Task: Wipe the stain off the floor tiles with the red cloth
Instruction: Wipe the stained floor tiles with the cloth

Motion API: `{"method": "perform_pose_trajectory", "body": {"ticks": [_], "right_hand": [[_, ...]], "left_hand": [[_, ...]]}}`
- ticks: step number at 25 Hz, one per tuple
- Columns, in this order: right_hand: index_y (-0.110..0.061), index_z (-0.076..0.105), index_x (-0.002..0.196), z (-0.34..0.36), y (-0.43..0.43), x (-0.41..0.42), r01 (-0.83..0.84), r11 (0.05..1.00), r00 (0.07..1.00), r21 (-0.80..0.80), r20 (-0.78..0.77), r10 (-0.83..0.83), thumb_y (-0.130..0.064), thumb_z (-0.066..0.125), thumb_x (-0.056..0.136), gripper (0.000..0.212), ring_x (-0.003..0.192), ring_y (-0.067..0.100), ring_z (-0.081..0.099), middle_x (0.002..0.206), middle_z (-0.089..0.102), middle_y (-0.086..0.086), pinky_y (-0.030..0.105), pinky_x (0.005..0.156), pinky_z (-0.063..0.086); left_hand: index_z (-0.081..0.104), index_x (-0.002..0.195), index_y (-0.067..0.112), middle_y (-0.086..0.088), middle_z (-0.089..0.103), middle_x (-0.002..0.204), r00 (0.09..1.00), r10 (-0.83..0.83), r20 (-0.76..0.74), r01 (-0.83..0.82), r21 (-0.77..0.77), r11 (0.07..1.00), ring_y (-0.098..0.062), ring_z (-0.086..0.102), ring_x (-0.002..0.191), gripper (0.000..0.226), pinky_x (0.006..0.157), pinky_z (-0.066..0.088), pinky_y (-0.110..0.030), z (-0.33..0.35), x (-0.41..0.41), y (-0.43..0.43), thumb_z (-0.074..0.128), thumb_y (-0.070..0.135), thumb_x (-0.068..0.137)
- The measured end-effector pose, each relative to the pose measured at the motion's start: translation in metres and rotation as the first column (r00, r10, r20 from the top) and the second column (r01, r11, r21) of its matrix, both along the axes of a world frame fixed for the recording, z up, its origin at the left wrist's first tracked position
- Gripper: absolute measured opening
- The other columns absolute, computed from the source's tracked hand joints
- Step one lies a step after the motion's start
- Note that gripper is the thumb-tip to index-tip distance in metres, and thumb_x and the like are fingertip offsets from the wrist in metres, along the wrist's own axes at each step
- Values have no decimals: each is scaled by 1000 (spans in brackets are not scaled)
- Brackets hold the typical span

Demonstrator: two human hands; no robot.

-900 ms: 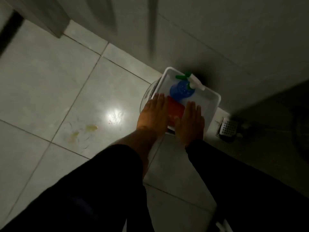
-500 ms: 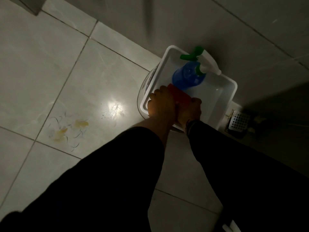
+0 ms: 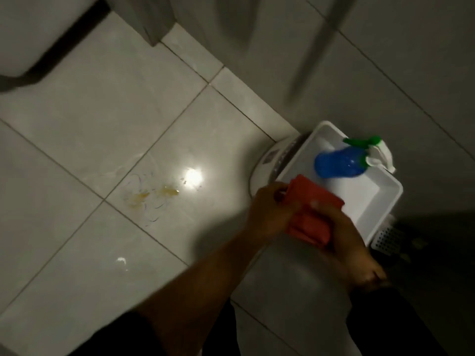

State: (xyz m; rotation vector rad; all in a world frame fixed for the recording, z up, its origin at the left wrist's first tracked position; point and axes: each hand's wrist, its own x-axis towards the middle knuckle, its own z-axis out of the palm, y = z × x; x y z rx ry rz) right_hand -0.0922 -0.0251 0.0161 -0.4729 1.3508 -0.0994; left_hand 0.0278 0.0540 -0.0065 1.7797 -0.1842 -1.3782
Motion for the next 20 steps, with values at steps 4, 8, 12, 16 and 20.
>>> {"method": "perform_pose_trajectory", "body": {"ticks": [4, 8, 12, 16, 20], "right_hand": [[-11, 72, 136, 5, 76, 47, -146, 985, 987, 94, 83, 138, -20, 63, 95, 43, 124, 41, 76, 136, 77, 24, 54, 99, 67], [-11, 62, 149, -54, 155, 105, -279, 960, 960, -2, -10, 279, -12, 51, 109, 42, 137, 42, 66, 147, 71, 21, 63, 120, 46], [-4, 63, 148, -154, 211, 170, -528, 836, 849, -151, -109, 517, -3, 52, 107, 43, 133, 43, 67, 144, 72, 21, 62, 123, 48], [-2, 64, 147, -262, 236, 255, -769, 451, 609, -453, -307, 731, 2, 54, 101, 47, 75, 19, 72, 106, 82, 11, 23, 61, 62], [-10, 51, 160, -342, 218, 321, -749, -195, 434, -633, -692, 577, -9, 48, 92, 68, 149, 32, 55, 162, 58, 17, 45, 128, 44]], "left_hand": [[77, 109, 39, 13, 76, 97, 980, 195, -45, -198, -57, 979, 1, 73, 79, 24, 66, 53, -13, -10, 39, 115, 79, 27, 88], [67, 136, 33, 7, 72, 124, 906, 356, 229, -415, 316, 853, -10, 72, 107, 44, 88, 48, -24, -85, 79, 270, 65, 54, 98], [39, 165, 27, -5, 49, 164, 925, -69, 374, -176, 582, 794, -30, 50, 149, 73, 118, 42, -43, -189, 95, 414, 51, 61, 101], [23, 171, 20, -9, 25, 179, 796, -185, 576, -237, 579, 780, -32, 19, 168, 79, 132, 17, -52, -297, 126, 462, 43, 56, 103], [18, 173, 22, -12, 11, 182, 673, -251, 696, -285, 557, 780, -38, 7, 169, 78, 133, 2, -65, -376, 143, 468, 34, 56, 103]]}}
